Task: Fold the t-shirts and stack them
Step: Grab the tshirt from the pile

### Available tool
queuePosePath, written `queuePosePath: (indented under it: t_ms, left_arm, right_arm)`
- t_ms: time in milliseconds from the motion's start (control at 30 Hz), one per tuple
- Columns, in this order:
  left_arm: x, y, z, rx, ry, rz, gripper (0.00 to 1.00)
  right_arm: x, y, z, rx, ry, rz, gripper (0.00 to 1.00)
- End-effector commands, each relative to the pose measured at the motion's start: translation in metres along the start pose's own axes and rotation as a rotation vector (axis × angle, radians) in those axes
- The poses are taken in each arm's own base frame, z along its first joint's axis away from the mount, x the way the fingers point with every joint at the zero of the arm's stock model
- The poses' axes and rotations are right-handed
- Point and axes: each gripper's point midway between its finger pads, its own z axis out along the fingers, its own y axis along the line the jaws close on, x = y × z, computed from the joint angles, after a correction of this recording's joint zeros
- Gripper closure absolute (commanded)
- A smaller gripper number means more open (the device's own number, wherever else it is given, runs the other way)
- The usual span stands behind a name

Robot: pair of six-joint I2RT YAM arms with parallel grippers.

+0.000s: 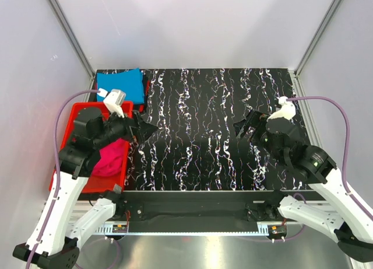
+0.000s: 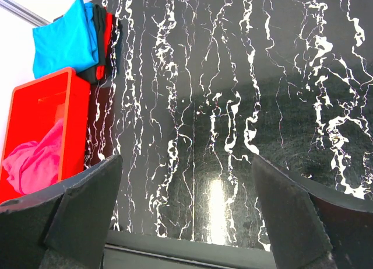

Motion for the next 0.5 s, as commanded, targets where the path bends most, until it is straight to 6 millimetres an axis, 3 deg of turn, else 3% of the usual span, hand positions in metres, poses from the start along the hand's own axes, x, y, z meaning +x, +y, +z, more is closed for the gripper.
queuePosePath:
  t_ms: [0,33,200,300,367,467]
  left_arm:
    - [-0.033,0.006,-0.014,-0.110,-0.109,-0.015,0.01]
    - [-0.039,0.024,-0.021,-0.234,-0.129,-0.044,0.01]
    - [-0.040,0.066,-0.028,-0.492,-0.126,-0.137,0.01]
    - [-0.041,0.101,-0.037,-0.673,-0.166,-0.222,0.01]
    - [-0.041,0.139,-0.049,-0.812,-0.197,-0.307,0.01]
    - [-0.018,0.198,-0.065,-0.989,-0.192,-0.522,0.01]
  right_arm:
    - [-0.006,-0.001,0.003,0.014,-0.032,-0.003,0.00]
    - [-0.006,-0.002,0.004,0.019,-0.031,-0.001,0.00]
    - [-0.004,-0.002,0.007,0.033,-0.018,0.000,0.00]
    - [-0.001,-0.003,0.008,0.042,-0.007,0.002,0.00]
    - [0.002,-0.005,0.008,0.044,-0.003,0.003,0.00]
    - [0.007,0.000,0.009,0.007,0.008,0.011,0.00]
